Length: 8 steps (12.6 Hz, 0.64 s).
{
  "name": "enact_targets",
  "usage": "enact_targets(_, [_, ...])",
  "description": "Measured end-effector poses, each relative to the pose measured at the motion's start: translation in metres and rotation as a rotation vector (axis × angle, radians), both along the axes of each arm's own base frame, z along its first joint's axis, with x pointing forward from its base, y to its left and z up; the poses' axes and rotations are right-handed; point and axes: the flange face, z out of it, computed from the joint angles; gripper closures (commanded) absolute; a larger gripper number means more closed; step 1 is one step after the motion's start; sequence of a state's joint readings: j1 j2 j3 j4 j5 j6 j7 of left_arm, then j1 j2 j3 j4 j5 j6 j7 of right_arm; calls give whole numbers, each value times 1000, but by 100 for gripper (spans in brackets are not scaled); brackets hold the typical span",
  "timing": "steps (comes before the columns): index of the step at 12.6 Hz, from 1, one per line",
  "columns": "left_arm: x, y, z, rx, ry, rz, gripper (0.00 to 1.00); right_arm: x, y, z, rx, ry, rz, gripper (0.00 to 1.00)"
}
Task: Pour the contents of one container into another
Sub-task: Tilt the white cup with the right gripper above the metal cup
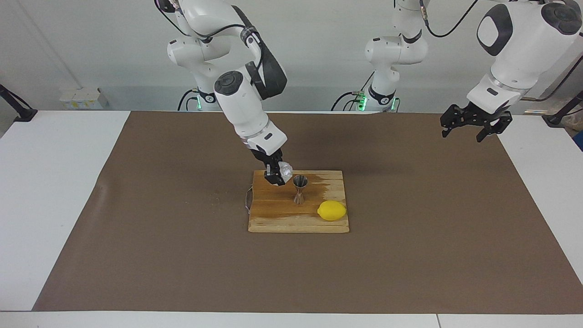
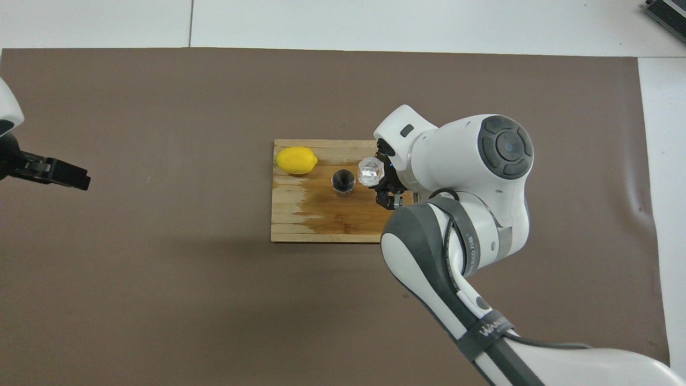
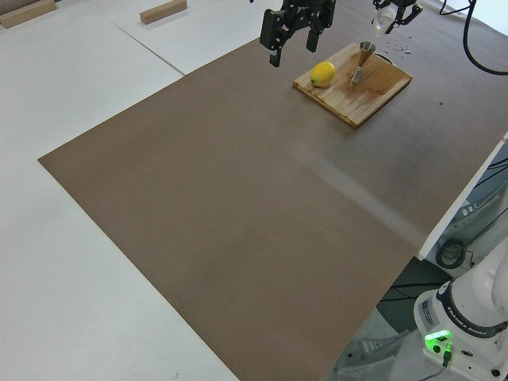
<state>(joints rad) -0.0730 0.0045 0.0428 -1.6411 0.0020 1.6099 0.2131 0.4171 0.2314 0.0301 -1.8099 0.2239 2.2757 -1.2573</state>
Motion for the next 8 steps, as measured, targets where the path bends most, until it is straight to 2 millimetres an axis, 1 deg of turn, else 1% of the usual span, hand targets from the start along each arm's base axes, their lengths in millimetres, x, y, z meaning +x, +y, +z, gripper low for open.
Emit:
enact_targets(1, [0, 0, 0, 0, 0, -1, 0, 0, 2, 0, -45, -27, 24, 96])
enact_targets(2, [0, 0, 0, 0, 0, -1, 0, -3, 8, 1, -96, -52, 45, 96])
enact_targets(4, [0, 0, 0, 0, 0, 0, 0, -12, 26, 2, -167, -101, 70, 96])
enact_targets(5, [0, 1, 0, 0, 0, 1, 0, -14, 33, 4, -174, -119, 78, 96])
enact_targets(8, [0, 1, 0, 0, 0, 2, 0, -15, 40, 7, -168, -162, 92, 96])
